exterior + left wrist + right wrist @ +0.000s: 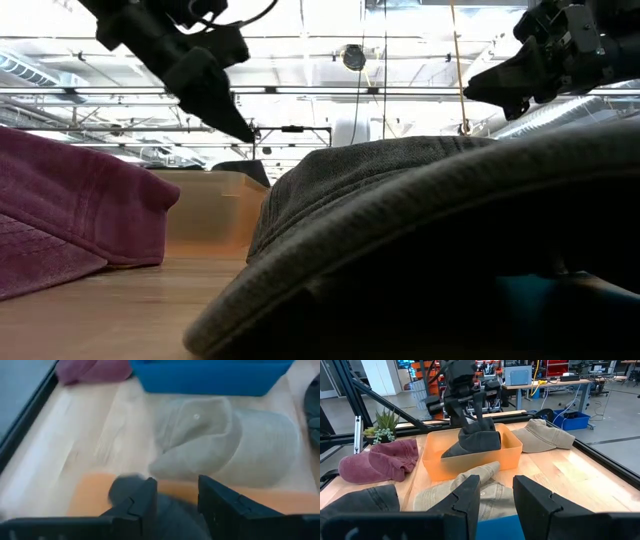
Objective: Pick & Place hat
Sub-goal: Put the top black cap into the orange bin
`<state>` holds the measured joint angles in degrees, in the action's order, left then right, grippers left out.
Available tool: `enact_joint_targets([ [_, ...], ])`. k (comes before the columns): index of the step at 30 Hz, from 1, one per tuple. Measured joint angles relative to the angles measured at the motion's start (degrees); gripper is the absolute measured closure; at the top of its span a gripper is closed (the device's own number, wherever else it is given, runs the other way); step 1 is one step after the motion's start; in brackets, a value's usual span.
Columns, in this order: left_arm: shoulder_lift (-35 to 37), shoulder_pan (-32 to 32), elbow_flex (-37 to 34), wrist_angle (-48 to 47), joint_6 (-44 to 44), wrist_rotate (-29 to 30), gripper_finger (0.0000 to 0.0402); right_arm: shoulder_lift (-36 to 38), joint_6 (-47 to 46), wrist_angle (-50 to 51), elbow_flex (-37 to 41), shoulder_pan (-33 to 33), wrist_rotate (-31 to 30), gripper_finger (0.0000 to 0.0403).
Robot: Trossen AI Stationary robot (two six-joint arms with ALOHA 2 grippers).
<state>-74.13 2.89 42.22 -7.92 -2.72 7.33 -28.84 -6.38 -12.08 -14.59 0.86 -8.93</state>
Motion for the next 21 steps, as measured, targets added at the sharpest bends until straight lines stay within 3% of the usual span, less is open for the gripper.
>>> enact_joint_targets([
  [7,-2.7,-1.0,0.0,8.9,-5.9,1.5,0.0283,0.0,0.0,0.3,0.0,0.0,0.0,0.0298],
  [21,-10.5,2.3,0.0,3.2,-3.2,8.7,0.0309,-0.1,0.0,0.4,0.0,0.0,0.0,0.0298],
])
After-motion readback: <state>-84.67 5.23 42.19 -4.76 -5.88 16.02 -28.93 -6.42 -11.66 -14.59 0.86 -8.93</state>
